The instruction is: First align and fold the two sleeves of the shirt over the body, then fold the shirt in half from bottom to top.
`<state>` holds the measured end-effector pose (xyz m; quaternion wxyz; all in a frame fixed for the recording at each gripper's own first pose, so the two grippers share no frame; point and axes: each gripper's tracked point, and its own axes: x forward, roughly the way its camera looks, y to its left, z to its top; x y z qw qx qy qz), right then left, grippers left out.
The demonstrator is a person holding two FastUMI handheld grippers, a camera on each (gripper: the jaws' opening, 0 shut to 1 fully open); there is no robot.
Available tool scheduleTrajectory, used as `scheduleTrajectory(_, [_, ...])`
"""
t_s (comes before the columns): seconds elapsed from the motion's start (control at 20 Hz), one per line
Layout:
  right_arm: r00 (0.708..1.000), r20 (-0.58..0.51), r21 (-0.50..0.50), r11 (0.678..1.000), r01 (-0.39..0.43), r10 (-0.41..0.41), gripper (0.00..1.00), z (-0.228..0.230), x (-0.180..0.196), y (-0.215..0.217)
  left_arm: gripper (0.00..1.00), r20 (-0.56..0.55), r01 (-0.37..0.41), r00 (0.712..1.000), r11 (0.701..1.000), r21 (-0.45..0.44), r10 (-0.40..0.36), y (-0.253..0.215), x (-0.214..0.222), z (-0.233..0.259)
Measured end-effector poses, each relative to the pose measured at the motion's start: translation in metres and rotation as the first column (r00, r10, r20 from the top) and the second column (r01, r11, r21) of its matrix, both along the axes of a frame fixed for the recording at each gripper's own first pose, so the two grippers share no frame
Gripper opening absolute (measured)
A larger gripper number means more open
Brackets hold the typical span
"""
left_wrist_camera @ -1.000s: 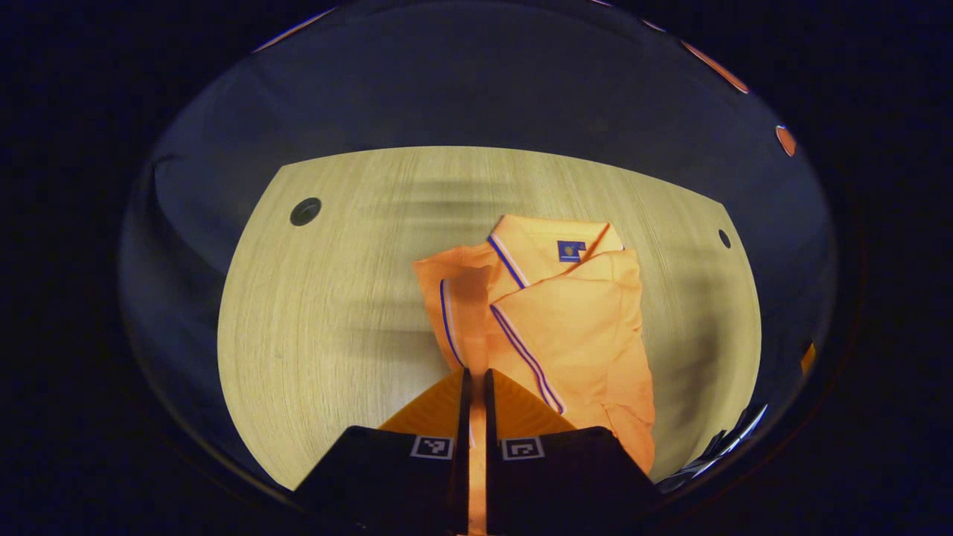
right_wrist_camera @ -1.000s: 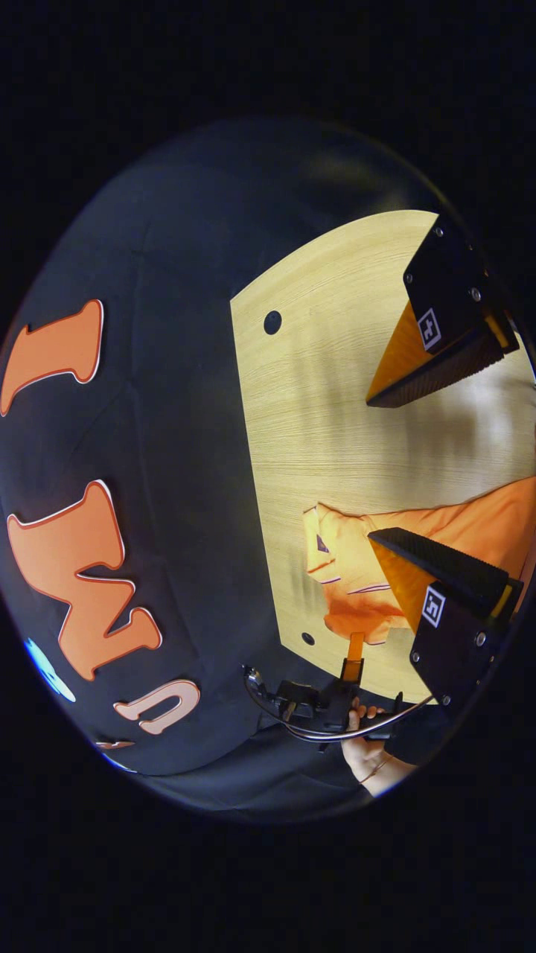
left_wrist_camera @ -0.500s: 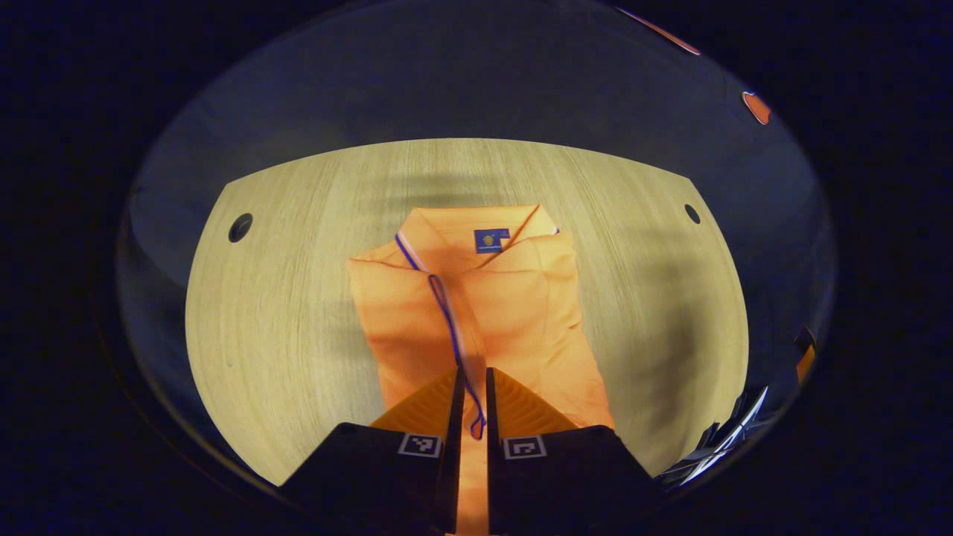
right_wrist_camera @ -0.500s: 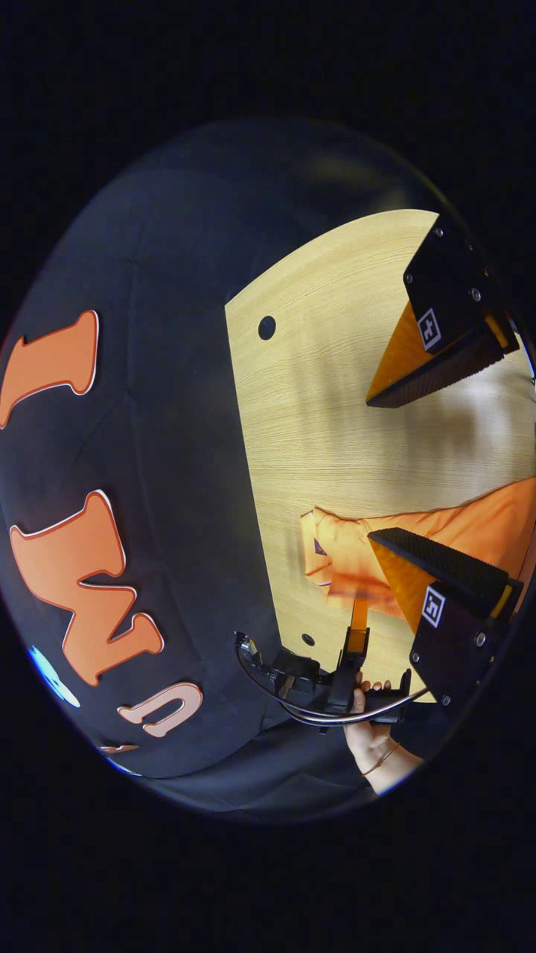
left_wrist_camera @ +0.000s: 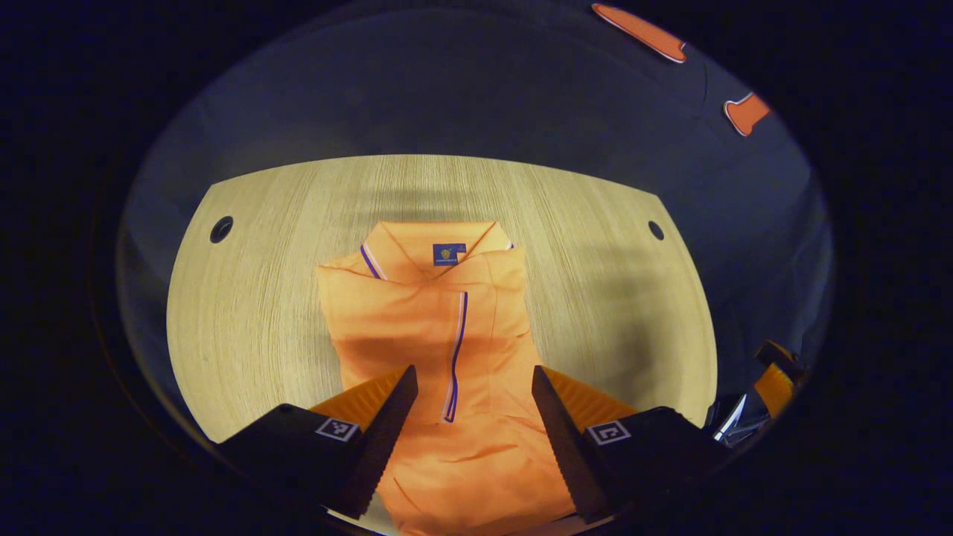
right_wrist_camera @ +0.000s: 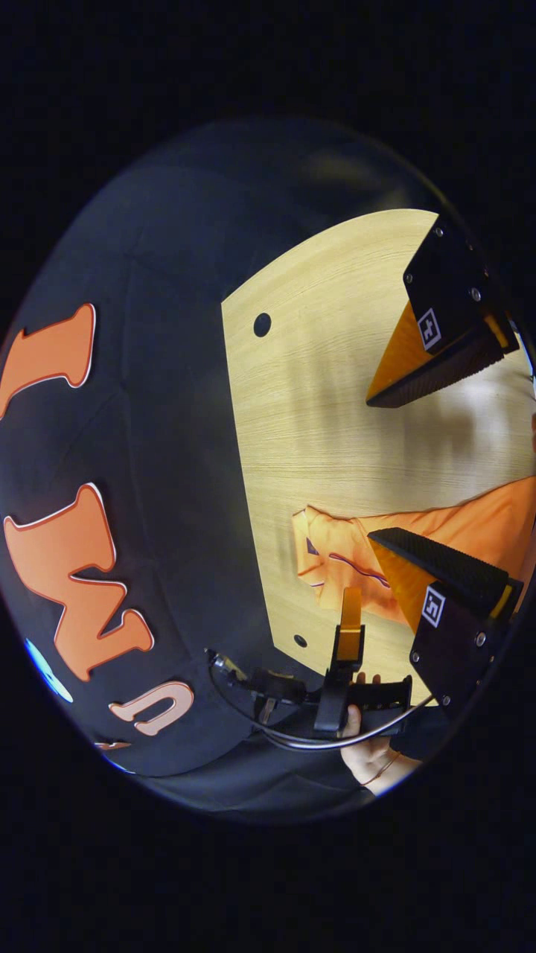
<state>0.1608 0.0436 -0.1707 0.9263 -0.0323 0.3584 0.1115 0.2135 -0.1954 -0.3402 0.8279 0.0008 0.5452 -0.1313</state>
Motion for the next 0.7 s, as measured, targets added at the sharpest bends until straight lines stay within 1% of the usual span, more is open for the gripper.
scheduleTrajectory(0.1, [1.0,-0.009,0.0,1.0,-0.02,0.02,0.99,-0.002,-0.004,0.013,0.95,0.023,-0.031,0.999,0.999,-0.021,0.032,0.011,-0.01,0.018])
scheduleTrajectory(0.2, [0.999,-0.015,-0.009,0.999,-0.044,0.044,0.99,-0.006,-0.009,0.027,0.99,0.043,-0.068,0.997,0.996,-0.06,0.071,0.023,-0.023,0.034])
scheduleTrajectory(0.3, [0.997,-0.026,-0.017,0.997,-0.071,0.071,0.99,-0.011,-0.015,0.042,0.99,0.055,-0.095,0.994,0.993,-0.072,0.099,0.042,-0.037,0.047])
scheduleTrajectory(0.55, [0.991,-0.05,-0.046,0.991,-0.123,0.121,0.99,-0.024,-0.034,0.075,0.99,0.082,-0.123,0.988,0.991,-0.055,0.127,0.091,-0.071,0.065])
scheduleTrajectory(0.7, [0.987,-0.068,-0.067,0.987,-0.148,0.143,0.99,-0.032,-0.049,0.088,0.99,0.068,-0.129,0.989,0.991,-0.039,0.131,0.114,-0.097,0.059])
